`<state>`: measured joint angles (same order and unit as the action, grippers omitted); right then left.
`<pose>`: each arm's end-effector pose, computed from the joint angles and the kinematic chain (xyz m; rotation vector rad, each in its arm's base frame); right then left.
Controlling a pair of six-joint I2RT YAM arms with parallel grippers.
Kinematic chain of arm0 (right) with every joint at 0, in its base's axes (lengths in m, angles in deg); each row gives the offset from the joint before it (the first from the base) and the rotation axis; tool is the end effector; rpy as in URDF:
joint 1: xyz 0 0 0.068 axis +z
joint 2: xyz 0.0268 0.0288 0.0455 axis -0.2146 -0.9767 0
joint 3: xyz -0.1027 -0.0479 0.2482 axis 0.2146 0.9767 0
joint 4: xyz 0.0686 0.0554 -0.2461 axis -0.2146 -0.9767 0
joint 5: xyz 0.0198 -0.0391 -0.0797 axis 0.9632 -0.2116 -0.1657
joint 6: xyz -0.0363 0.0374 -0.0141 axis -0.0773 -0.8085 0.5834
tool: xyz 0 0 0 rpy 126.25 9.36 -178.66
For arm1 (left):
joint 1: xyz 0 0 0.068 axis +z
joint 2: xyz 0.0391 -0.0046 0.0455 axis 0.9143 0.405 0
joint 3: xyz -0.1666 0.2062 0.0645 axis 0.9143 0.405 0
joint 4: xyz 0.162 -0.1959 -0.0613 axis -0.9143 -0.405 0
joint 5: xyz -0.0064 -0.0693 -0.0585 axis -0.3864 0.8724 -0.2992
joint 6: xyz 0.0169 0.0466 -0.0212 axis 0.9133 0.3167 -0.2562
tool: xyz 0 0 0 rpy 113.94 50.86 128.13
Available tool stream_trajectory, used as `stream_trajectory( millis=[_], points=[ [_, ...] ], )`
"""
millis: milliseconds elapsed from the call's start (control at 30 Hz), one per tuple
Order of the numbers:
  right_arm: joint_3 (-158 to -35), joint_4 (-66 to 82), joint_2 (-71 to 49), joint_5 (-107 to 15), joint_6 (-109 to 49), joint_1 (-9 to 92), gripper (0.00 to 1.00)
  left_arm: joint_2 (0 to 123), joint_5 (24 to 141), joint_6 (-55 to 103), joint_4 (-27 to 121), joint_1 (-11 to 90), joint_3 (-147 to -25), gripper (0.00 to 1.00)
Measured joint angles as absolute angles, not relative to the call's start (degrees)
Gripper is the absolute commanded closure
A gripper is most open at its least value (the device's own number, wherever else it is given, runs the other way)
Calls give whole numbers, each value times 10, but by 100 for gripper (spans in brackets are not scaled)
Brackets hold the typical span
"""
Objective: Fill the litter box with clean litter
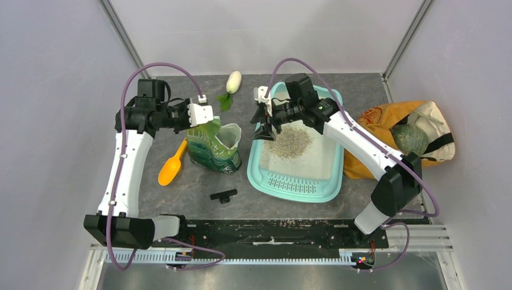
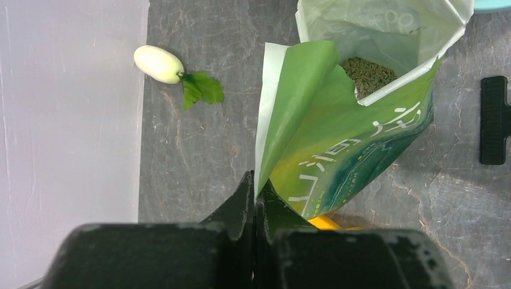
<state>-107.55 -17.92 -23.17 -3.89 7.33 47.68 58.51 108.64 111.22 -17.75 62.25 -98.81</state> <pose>0.2834 0.2339 0.3549 -1.5119 1.4047 0.9729 0.2322 -0.0358 0.3977 1.6318 1.5615 -0.0788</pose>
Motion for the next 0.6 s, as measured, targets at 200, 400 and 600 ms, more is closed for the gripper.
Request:
stream_trajectory(
  millis=[200, 400, 600],
  points=[
    [-1118, -214, -241, -26, 233, 513, 43, 587, 1096, 1111, -176, 623, -988, 98],
    [-1124, -257, -284, -26, 351, 552, 46, 587, 1101, 1111, -175, 623, -988, 98],
    [-1148, -326, -335, -71, 448, 569, 100, 587, 1105, 1107, -172, 623, -988, 98]
  ],
)
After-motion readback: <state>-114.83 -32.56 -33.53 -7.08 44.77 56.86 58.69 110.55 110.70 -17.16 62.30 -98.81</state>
